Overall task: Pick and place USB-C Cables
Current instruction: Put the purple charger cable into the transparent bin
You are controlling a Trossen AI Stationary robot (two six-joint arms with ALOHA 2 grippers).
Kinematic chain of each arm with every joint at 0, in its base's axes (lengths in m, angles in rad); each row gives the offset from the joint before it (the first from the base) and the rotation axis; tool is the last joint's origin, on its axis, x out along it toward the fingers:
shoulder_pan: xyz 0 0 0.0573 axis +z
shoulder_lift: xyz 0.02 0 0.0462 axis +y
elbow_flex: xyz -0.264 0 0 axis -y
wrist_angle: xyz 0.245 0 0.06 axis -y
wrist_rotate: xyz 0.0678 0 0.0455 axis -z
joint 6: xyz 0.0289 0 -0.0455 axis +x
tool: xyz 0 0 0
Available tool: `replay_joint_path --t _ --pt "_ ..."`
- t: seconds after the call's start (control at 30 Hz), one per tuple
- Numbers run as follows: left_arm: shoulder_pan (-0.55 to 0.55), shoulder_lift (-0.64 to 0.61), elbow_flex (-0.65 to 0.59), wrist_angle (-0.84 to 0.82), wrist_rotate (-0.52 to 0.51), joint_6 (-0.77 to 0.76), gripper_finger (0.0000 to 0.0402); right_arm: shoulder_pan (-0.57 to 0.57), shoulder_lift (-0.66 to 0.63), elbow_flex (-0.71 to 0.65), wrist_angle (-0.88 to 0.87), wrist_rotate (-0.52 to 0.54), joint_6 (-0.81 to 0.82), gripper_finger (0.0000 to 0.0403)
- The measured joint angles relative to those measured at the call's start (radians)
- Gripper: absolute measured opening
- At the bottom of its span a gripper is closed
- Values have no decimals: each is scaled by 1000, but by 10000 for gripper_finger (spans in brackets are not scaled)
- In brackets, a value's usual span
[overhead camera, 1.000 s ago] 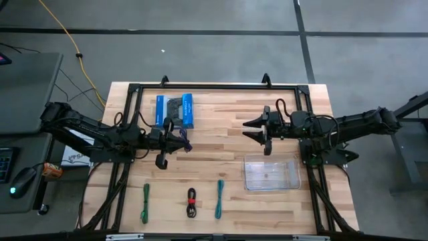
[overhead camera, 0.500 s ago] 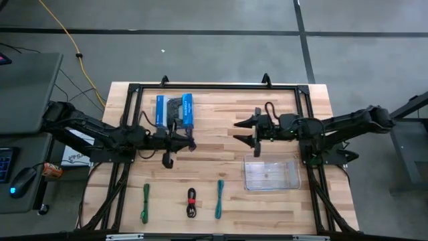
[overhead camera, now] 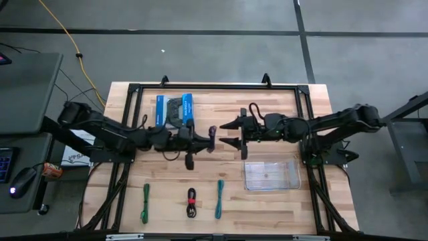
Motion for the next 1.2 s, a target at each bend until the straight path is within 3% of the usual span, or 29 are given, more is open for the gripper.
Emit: replay_joint_path --t 0.27,1.2 --pt "29 71 59 4 22 0 0 0 50 22 20 -26 2 220" --pt "37 163 123 50 36 8 0 0 51 21 21 2 11 220"
